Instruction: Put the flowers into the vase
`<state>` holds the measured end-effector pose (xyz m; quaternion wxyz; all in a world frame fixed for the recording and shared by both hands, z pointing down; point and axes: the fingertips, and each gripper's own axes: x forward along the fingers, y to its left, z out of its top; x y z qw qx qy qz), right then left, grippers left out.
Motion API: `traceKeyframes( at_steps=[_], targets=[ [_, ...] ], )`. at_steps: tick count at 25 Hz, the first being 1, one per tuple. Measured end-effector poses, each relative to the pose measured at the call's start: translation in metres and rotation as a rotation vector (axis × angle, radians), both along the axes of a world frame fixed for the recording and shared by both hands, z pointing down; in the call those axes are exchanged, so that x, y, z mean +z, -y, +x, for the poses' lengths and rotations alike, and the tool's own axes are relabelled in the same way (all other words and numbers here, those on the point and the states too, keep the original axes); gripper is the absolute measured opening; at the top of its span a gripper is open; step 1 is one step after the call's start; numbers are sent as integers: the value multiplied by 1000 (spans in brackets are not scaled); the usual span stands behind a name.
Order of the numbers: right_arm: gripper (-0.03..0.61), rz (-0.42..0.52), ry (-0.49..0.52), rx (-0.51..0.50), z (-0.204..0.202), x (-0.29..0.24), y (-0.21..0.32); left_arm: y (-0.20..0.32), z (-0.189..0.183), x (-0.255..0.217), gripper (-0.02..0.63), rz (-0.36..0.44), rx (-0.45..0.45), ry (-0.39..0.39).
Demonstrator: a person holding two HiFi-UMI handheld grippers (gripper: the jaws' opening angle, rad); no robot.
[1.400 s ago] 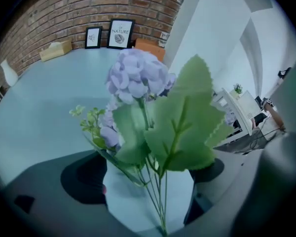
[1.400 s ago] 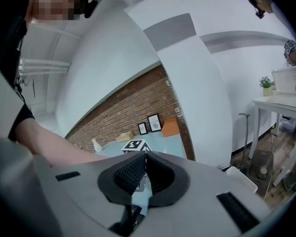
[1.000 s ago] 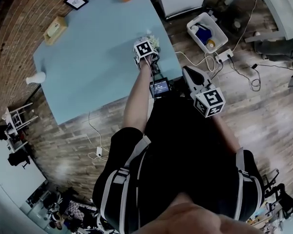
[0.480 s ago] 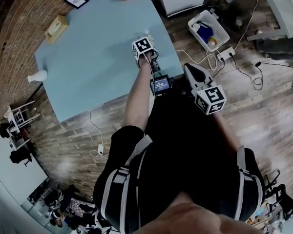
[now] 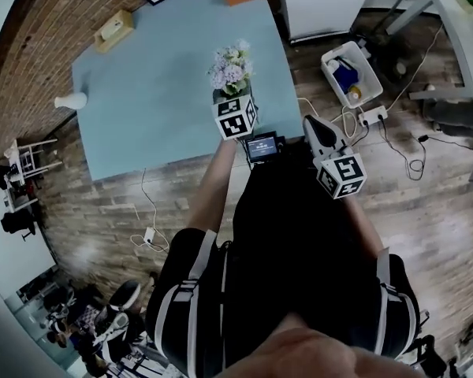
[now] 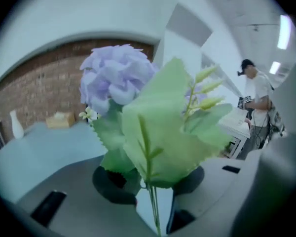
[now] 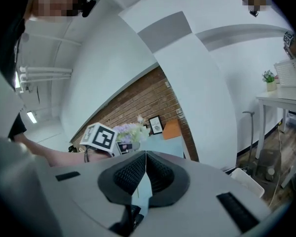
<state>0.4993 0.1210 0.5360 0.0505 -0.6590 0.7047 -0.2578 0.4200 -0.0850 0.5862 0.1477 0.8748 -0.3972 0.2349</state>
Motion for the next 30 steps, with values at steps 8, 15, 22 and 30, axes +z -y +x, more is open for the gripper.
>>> traceKeyframes(
  at_steps=[8,15,22,30],
  targets=[
    [18,50,-36,-171,-21,-12,29,-78,-36,-160,166,570,-19,-160],
    [18,119,-16,-379,-57,-26,33,-140,-89,-151,166,495,-251,-99],
    [18,118,31,-691,-126,-25,26,-166,-116,-153,167,483,-402,-18],
    [18,130,11,-824,-190,-32,13,-187,-174,-147,167,531,-491,3]
  ],
)
